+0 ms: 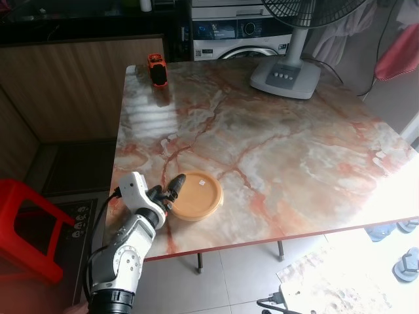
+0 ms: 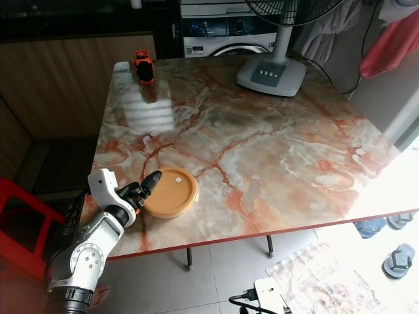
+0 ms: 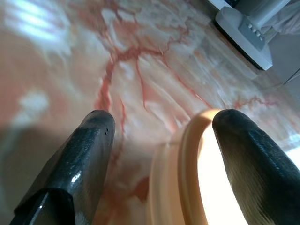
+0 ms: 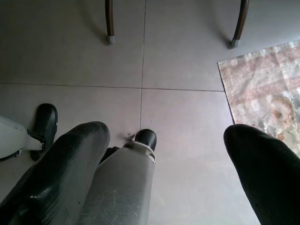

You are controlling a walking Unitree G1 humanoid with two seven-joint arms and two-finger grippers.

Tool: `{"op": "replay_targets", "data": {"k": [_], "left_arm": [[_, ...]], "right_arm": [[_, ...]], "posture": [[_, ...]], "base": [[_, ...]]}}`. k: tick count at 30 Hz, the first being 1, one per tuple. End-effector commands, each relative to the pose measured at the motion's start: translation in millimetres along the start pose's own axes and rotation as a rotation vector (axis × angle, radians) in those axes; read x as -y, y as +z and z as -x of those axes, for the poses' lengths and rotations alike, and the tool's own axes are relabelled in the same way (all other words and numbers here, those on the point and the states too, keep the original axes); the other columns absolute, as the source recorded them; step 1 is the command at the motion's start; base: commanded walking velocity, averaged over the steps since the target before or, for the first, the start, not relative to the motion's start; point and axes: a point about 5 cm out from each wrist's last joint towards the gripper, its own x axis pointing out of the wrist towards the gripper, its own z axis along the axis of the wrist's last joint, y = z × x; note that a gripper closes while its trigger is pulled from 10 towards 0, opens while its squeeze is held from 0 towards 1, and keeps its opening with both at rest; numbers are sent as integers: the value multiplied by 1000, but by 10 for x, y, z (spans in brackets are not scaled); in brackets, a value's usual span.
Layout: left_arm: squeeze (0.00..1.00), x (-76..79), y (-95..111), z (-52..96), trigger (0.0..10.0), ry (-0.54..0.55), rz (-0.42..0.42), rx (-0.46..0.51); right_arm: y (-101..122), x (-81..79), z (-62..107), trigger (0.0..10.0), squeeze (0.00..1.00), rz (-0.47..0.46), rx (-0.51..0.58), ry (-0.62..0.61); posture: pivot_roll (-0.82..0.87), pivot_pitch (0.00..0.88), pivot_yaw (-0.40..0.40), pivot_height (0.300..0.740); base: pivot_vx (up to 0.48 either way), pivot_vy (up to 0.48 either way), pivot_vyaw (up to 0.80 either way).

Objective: Restocking fridge

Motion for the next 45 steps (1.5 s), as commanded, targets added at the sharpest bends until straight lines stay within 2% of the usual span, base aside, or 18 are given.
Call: {"op": "replay_targets", "data": {"k": [1,7,11,14,22,24,29,35,42,45], "left_arm": [[0,73,49,-17,10000,-30,-31,24],[0,184,40,16,10000,-83,-39,19],[0,213,9,30,10000,-86,-79,9],[0,346,-59,70,10000,-121,-28,-2],[0,381,-65,140,10000,-57,7,26],[0,388,-45,159,10000,-52,12,41],[0,392,20,209,10000,-25,17,82],[0,438,-6,198,10000,-8,52,77],[0,374,-10,156,10000,61,178,71],[0,329,-17,146,10000,88,200,64]], "right_arm": [[-7,0,2,10000,0,8,0,3],[-6,-4,2,10000,0,4,4,4],[-7,-6,2,10000,0,5,2,4],[5,-7,-1,10000,0,-1,7,3],[4,-14,0,10000,0,-7,13,9],[0,-15,1,10000,0,-10,13,9],[1,-21,1,10000,0,-14,20,12],[25,-23,-2,10000,0,-12,27,19],[63,-20,-7,10000,0,-27,41,24],[78,-21,-10,10000,0,-15,40,30]], "posture": [[64,33,-16,740],[61,29,-16,740],[62,27,-16,740],[59,46,-17,740],[53,36,-16,740],[56,11,-11,740],[55,10,-10,740],[53,25,-14,740],[62,99,-15,740],[70,92,-15,740]], "base": [[0,0,0],[0,0,0],[0,0,0],[0,0,0],[0,0,0],[0,0,0],[0,0,0],[0,0,0],[0,0,0],[0,0,0]]}}
